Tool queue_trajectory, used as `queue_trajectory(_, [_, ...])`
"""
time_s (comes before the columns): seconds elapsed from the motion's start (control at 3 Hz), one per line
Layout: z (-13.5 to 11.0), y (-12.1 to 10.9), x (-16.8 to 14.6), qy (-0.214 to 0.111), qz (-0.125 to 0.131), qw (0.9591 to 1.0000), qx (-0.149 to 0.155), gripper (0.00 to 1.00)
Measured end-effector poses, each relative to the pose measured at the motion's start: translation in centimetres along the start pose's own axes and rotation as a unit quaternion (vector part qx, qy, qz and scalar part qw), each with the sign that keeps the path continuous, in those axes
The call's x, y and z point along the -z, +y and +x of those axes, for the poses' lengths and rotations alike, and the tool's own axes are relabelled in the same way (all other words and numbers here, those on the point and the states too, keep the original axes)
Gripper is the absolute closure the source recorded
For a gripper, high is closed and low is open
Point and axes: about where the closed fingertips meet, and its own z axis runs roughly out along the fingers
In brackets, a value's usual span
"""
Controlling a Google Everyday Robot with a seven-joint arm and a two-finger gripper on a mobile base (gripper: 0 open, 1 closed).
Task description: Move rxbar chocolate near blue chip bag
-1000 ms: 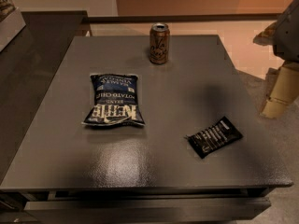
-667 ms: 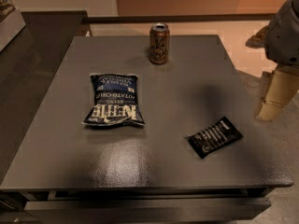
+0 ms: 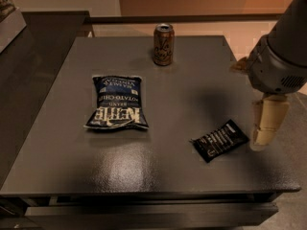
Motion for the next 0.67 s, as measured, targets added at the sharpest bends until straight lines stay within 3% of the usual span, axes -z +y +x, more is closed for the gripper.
queue_trajectory(0.67, [1.3, 1.5, -4.9, -0.039, -0.047, 0.9970, 0.049, 0.00])
